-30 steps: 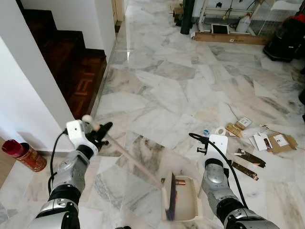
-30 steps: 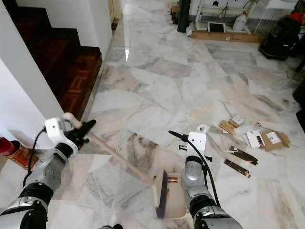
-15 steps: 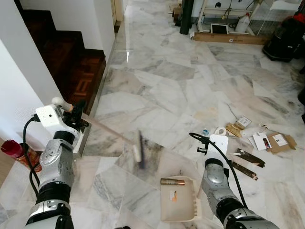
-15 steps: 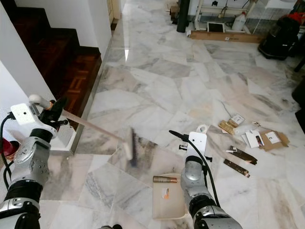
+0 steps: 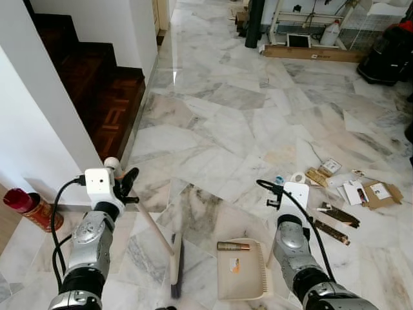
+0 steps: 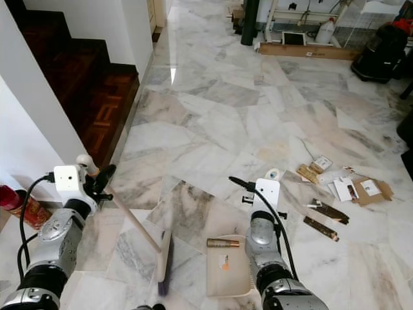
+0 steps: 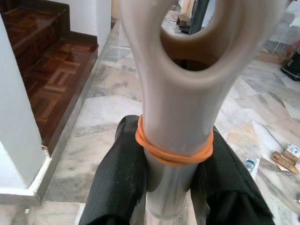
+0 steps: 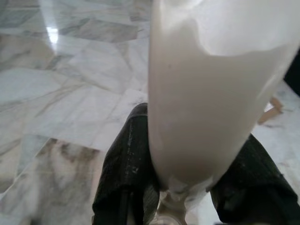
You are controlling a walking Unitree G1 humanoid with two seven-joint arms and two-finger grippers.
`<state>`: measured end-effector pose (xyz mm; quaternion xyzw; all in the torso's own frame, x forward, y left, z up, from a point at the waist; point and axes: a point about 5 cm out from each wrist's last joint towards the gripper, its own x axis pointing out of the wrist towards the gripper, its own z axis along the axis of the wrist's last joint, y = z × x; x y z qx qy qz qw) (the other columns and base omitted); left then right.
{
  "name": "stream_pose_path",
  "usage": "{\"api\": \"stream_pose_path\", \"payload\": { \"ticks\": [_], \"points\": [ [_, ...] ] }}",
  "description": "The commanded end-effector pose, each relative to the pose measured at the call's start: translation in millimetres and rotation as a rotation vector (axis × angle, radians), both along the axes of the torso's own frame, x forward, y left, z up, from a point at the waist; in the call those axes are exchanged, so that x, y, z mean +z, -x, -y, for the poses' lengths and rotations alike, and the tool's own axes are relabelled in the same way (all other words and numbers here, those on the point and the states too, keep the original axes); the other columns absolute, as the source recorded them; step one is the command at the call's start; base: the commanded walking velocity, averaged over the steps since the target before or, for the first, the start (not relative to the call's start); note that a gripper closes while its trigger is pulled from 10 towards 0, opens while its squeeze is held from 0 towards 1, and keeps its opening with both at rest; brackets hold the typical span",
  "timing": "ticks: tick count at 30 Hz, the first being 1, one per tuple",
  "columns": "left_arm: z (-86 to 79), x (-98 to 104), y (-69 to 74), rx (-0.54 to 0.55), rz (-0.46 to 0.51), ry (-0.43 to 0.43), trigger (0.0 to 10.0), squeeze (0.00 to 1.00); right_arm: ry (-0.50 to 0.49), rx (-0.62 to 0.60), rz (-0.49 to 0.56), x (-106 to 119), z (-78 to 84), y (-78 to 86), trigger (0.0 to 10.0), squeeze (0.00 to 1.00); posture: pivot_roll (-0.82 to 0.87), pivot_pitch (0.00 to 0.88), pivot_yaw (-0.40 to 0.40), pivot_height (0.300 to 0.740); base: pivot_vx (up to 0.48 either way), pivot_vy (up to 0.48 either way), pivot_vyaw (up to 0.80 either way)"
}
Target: Sweep floor
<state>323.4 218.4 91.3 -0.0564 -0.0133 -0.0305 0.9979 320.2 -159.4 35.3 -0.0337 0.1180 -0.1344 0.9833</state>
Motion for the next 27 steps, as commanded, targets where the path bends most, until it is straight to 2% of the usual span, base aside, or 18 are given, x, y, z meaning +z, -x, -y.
{"api": "stream_pose_path", "payload": {
  "ticks": [1,13,18,22,24,25,27],
  "points": [
    [-0.9,-2.1,0.2,0.011,-0.005,0.039,10.0,0.00,-0.058,0.036,-0.063,-12.1,-11.5,6.8,10.0,0.00,0.13,0.083,-0.022,0.740,0.000,0.000,0.00],
    [11.6,-7.6,-2.1,-0.071,-0.060,0.210,10.0,0.00,-0.083,0.069,-0.064,-11.8,-16.5,5.7,10.0,0.00,0.13,0.093,-0.025,0.740,0.000,0.000,0.00],
    [10.6,-1.5,-4.3,-0.076,-0.041,0.279,10.0,0.00,-0.087,0.075,-0.065,-11.6,-17.1,5.3,10.0,0.00,0.13,0.093,-0.027,0.740,0.000,0.000,0.00],
    [9.2,4.2,-6.2,-0.076,-0.021,0.251,10.0,0.00,-0.090,0.077,-0.065,-11.3,-17.3,4.9,10.0,0.00,0.13,0.091,-0.027,0.740,0.000,0.000,0.00],
    [6.7,8.9,-7.3,-0.055,0.001,0.199,10.0,0.00,-0.092,0.079,-0.065,-10.8,-17.4,4.4,10.0,0.00,0.13,0.090,-0.027,0.740,0.000,0.000,0.00],
    [4.9,13.8,-8.0,-0.033,0.025,0.136,10.0,0.00,-0.093,0.079,-0.061,-10.0,-17.0,3.7,10.0,0.00,0.13,0.089,-0.027,0.740,0.000,0.000,0.00],
    [4.1,18.6,-8.1,-0.021,0.049,0.103,10.0,0.00,-0.095,0.078,-0.057,-9.2,-16.8,3.1,10.0,0.00,0.13,0.089,-0.026,0.740,0.000,0.000,0.00]
  ]
}}
